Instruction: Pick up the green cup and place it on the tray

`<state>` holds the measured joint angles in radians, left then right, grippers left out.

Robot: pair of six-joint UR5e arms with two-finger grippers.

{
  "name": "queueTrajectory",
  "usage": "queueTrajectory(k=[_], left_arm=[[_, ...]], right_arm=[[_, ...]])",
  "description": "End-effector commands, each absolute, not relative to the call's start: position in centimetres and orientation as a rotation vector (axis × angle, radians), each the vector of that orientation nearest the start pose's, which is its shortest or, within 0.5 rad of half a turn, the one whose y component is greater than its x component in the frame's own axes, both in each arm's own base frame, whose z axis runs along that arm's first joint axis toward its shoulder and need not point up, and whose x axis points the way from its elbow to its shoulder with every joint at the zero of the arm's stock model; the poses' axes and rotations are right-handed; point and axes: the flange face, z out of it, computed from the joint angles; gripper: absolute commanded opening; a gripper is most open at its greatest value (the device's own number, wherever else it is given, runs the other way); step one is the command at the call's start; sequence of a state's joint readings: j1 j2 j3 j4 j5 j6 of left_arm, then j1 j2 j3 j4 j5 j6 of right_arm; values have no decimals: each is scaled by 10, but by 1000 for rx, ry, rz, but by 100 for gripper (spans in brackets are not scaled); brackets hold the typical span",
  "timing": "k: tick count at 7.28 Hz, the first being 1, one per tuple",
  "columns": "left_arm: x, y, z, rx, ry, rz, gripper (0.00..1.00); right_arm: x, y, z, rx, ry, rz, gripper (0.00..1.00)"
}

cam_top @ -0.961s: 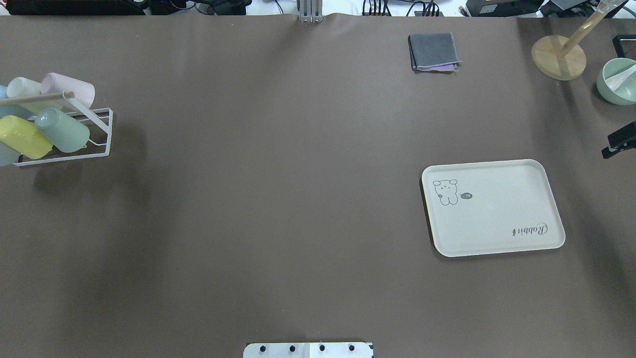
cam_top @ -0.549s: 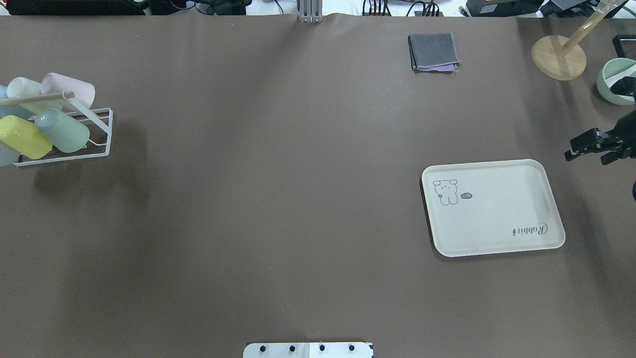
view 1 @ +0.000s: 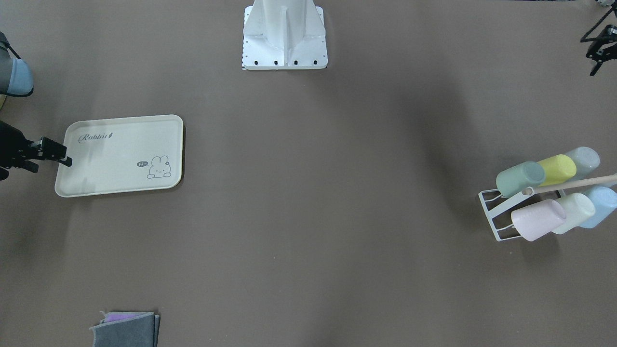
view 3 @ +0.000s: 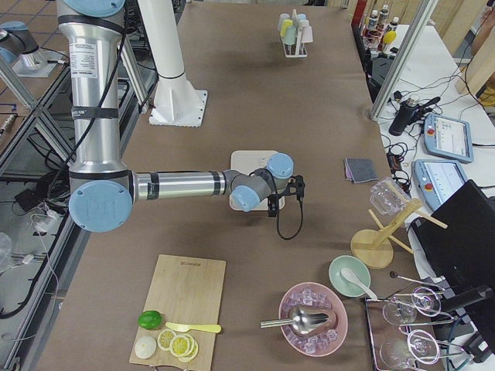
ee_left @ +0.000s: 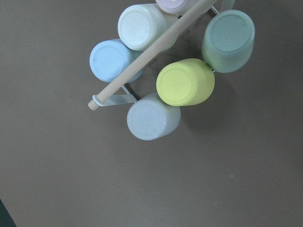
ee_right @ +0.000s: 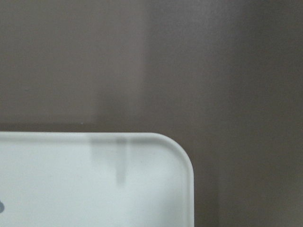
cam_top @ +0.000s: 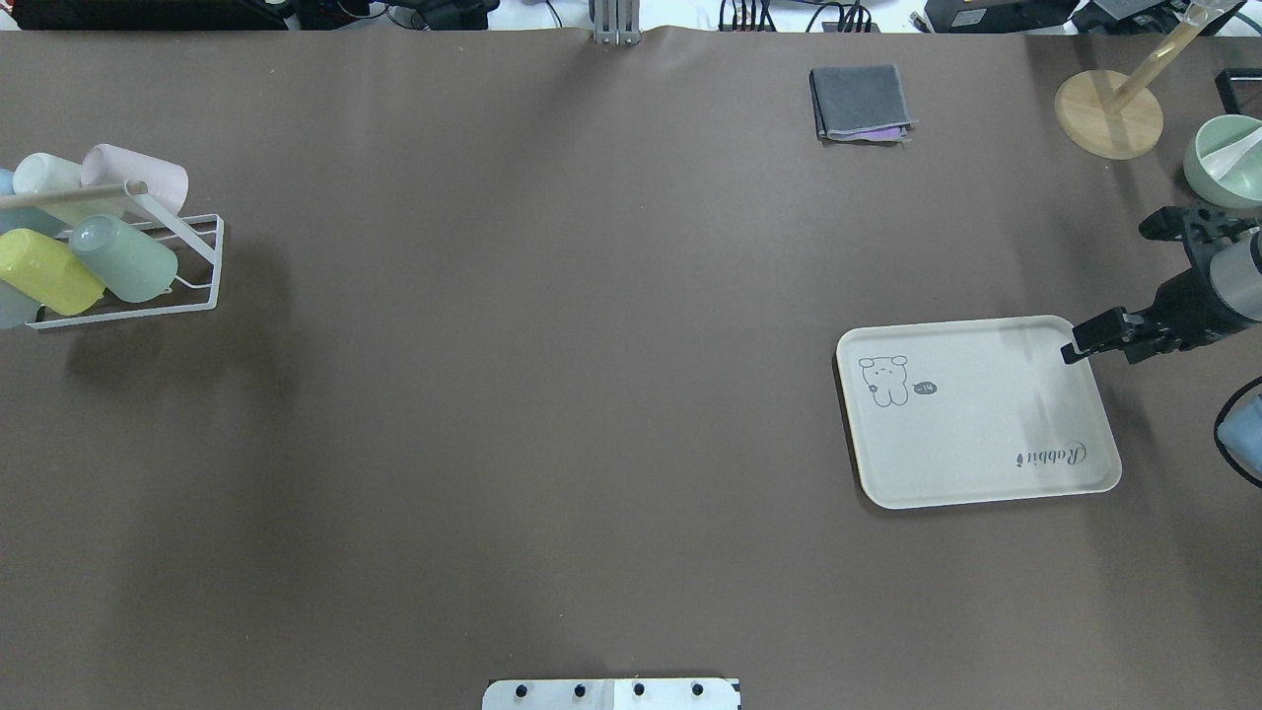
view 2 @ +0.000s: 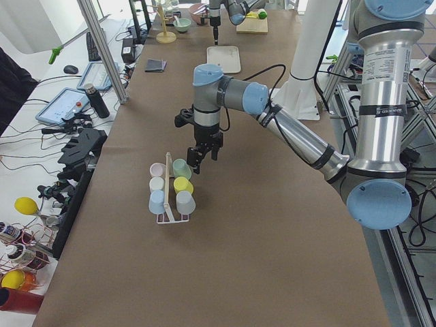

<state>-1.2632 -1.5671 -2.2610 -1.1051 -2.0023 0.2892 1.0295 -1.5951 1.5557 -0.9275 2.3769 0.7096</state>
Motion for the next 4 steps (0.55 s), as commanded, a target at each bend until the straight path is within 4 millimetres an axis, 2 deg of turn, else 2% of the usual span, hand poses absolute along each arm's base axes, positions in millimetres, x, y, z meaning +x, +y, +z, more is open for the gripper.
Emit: queueTrajectory(k=[1,2,3,4], left_arm=[[102,-421,383,233,327,792,98],[131,-425,368,262,296,856,98],[177,-427,363,273,232,942,98],[197,-440,347,271,214,960,98]], right_arm=[[-211,-437,620,11,-966,-127,97],[-214,-435,621,12,-962,-131,86],[-218,-434,621,16,-952,-139,75],[-223,-432,622,20,-942,-147,60]])
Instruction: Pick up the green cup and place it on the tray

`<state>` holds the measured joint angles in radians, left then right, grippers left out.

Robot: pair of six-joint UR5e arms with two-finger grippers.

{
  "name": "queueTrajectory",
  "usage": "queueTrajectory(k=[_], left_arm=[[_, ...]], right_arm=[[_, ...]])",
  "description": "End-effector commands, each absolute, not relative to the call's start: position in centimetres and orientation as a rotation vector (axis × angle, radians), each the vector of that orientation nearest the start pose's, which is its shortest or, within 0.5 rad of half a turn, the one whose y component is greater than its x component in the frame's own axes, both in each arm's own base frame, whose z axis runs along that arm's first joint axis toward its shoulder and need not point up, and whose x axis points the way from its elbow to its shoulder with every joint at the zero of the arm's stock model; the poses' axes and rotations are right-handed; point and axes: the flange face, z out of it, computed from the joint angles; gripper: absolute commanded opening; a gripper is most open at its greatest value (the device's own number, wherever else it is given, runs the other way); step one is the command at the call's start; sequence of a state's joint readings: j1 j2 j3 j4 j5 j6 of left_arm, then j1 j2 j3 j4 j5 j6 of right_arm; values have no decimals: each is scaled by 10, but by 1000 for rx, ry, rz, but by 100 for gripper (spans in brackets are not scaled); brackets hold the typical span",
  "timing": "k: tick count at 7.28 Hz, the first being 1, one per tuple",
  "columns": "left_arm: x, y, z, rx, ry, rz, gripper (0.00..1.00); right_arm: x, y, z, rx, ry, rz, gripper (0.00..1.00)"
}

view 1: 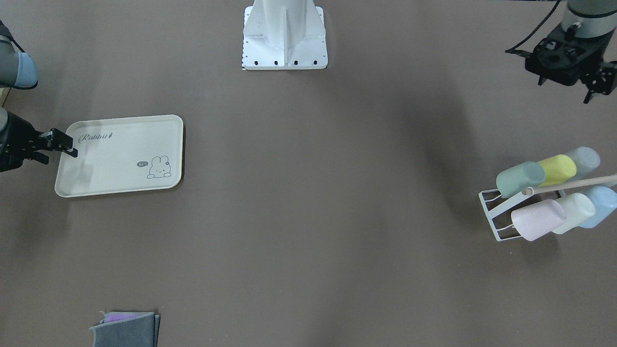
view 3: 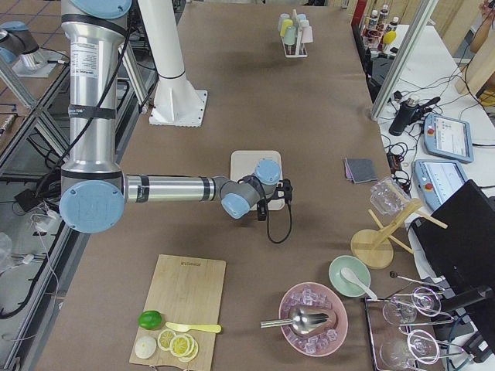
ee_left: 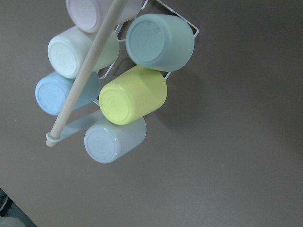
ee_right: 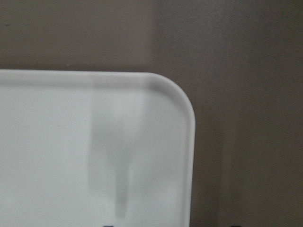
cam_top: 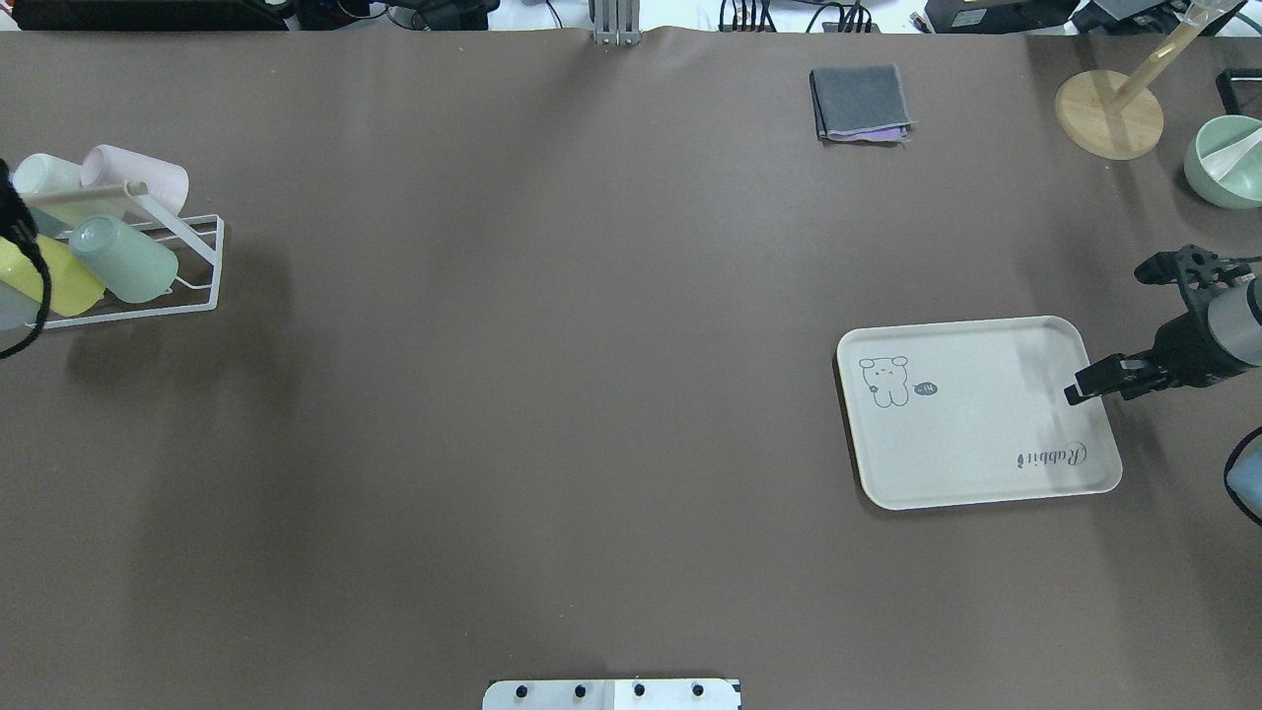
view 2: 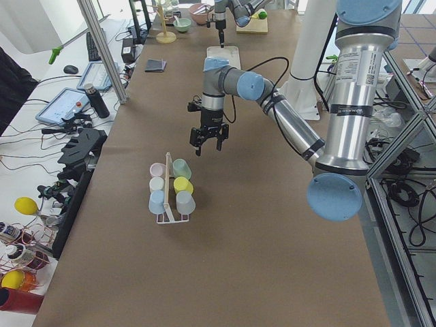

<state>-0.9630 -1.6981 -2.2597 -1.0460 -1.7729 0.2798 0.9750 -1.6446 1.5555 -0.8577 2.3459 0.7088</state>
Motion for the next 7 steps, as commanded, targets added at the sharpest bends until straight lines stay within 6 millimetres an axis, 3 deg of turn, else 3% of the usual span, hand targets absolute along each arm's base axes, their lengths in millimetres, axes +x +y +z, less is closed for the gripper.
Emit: queueTrajectory(k=[1,2,4,5,6,7], left_arm=[[216,-440,331,257,190,993,98],[241,-441,331,256,108,1039,98],[262,-430,331,278,49,1089,98],[287,-417,331,298,-35,1149,98],[294,-412,332,301,-49,1166,98],[315,-402,338,304,-95,1212,98]], right_arm=[[-225,-432,623,27,-935,-153,51],[-223,-432,622,27,-939,-153,44],[-223,-432,618,29,-945,-154,25],[-223,-432,616,27,-947,-151,15],[-222,-430,618,25,-946,-150,10],[-220,-427,622,18,-943,-147,9]])
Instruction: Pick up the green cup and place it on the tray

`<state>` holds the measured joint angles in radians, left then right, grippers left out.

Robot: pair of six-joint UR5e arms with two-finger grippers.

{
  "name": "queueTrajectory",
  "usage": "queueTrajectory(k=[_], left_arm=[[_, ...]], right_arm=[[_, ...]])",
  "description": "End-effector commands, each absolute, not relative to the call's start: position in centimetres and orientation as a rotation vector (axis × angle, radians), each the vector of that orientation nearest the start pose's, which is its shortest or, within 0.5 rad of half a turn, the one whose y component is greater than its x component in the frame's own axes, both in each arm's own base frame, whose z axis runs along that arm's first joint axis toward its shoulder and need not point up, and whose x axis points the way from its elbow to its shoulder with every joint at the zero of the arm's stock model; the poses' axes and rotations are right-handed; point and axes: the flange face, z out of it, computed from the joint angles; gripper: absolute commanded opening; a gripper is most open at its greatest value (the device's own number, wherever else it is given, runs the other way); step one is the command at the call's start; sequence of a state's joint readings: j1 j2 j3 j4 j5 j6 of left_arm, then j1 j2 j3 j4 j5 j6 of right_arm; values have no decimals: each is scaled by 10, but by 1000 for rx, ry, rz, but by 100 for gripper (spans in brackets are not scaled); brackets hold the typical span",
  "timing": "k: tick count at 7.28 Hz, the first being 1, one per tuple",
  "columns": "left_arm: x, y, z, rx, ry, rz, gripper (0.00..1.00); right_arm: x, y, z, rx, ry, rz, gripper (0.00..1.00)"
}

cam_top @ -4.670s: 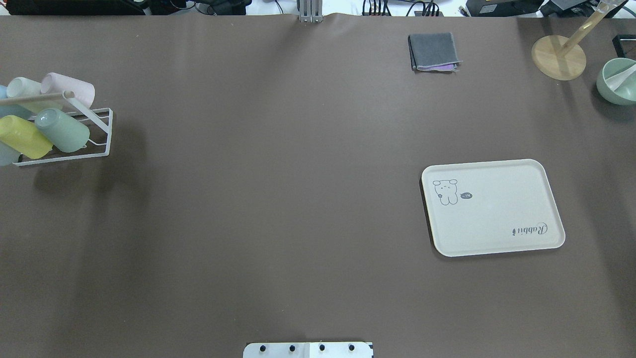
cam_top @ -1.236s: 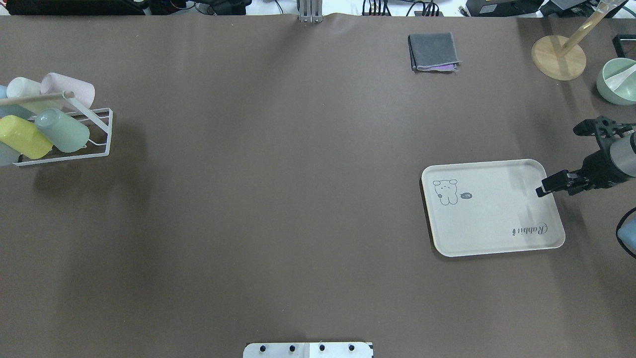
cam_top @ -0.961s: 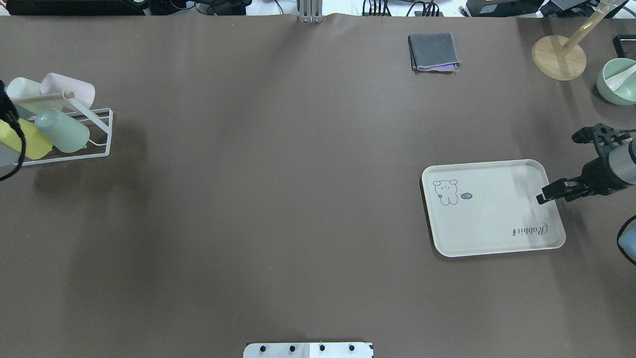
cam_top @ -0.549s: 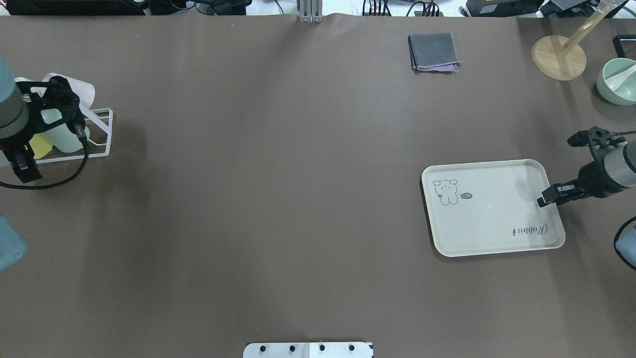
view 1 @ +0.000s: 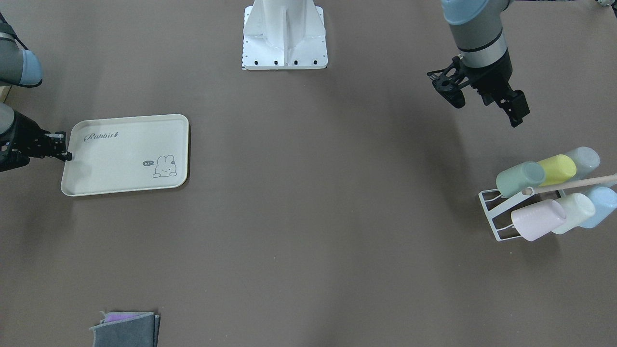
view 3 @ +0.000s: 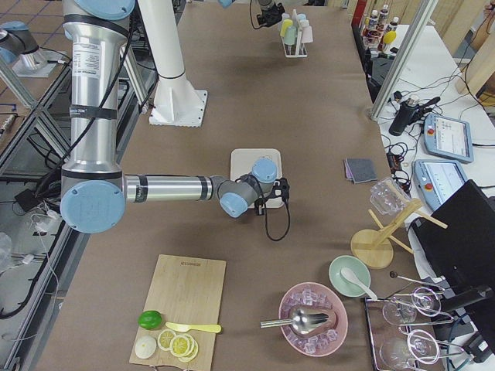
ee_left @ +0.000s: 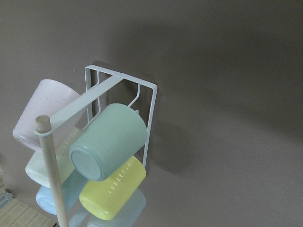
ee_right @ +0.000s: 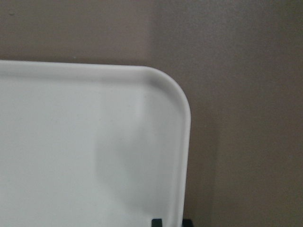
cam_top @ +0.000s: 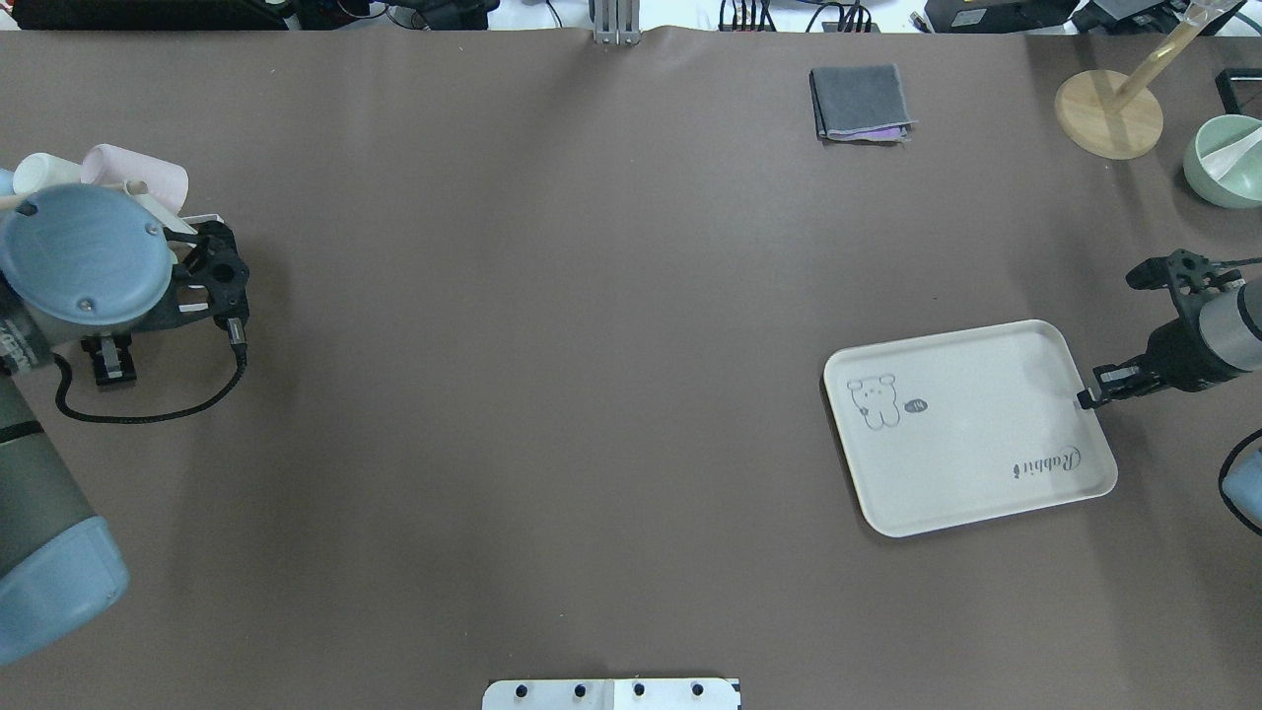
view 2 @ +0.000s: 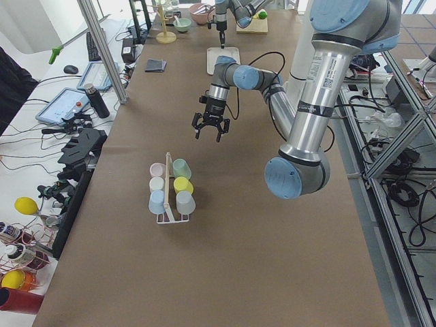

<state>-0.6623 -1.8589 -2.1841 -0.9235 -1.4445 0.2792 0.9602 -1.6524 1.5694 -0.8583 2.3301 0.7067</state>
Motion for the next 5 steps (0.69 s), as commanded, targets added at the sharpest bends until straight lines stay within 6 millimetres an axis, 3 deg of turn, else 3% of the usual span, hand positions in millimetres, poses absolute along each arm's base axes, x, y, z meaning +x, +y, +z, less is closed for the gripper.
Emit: queueTrajectory(k=[1,2,3,4,5], left_arm=[[328,-405,354,268,-113,1235,98],[337,-409,366,271,-116,1241,98],[337,-407,381,320,-192,1246,98],[354,-389,392,337,-261,1296,98],[351,-390,403,357,-299,1291,98]], right_arm=[[-220,-426,622,18,-943,-147,9],[-220,-426,623,14,-941,-146,9],[-222,-427,620,18,-942,-149,0],[-223,-428,612,22,-951,-152,0],[-224,-430,597,31,-971,-161,0]])
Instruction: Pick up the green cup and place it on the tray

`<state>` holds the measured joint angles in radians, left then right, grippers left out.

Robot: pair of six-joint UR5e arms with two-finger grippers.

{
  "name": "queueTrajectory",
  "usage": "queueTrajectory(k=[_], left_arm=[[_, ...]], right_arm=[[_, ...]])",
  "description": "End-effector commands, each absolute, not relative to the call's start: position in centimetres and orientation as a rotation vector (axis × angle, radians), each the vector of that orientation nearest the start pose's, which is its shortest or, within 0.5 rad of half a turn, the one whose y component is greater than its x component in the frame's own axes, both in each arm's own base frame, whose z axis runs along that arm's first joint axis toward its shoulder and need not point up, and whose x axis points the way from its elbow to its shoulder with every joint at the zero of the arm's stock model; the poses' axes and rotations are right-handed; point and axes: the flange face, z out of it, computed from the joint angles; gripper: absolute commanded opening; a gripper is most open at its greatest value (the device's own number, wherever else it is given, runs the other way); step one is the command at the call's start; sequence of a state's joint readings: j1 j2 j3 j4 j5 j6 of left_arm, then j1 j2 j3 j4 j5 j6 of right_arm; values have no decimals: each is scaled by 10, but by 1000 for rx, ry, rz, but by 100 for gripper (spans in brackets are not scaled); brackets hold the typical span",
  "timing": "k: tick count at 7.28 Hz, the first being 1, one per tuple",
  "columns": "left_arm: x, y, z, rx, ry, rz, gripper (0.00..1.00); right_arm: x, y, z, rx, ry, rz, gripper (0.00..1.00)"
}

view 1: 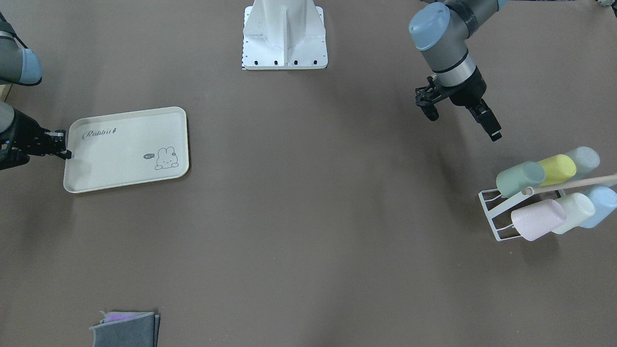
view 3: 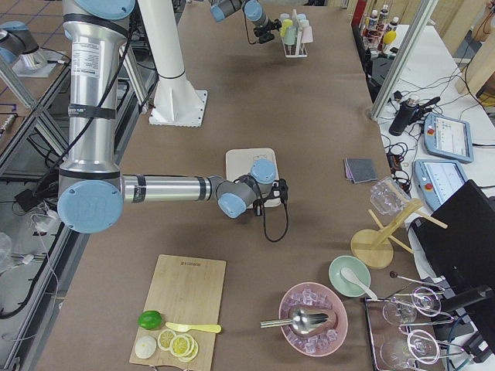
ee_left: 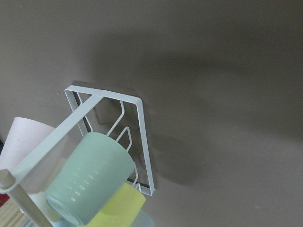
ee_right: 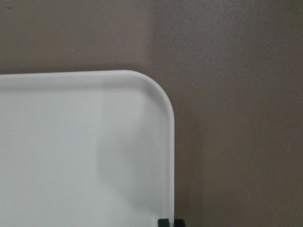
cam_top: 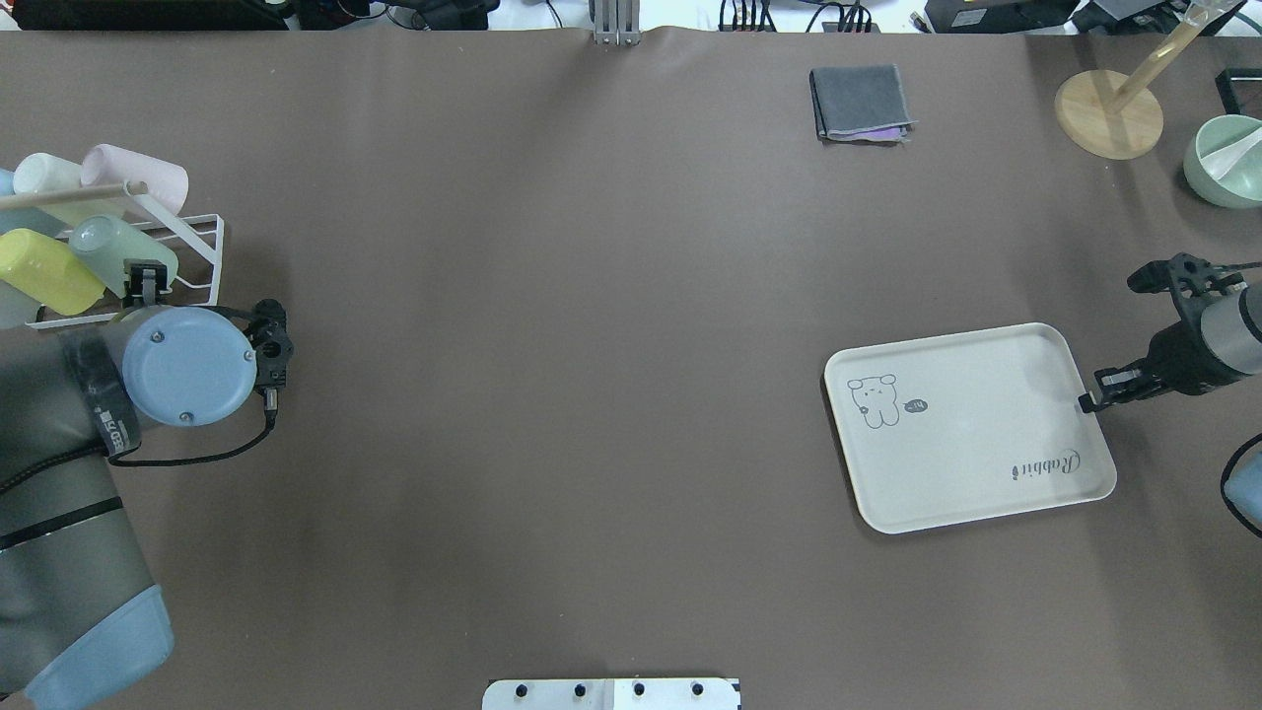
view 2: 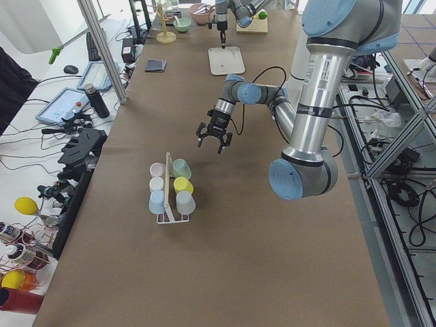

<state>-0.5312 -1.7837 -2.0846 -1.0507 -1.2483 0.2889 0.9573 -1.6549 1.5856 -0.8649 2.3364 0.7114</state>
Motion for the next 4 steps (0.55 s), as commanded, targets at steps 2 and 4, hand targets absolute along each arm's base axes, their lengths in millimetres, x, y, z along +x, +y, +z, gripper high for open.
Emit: queueTrajectory(k=[2,4], left_arm=[[344,-390,414,349,-374,1385,98],[351,-381,427,334,-449,1455,98]], right_arm=[[-256,-440,539,-39,-1014,-47,0],[-323,-470,453,-103,-1048,25,0]])
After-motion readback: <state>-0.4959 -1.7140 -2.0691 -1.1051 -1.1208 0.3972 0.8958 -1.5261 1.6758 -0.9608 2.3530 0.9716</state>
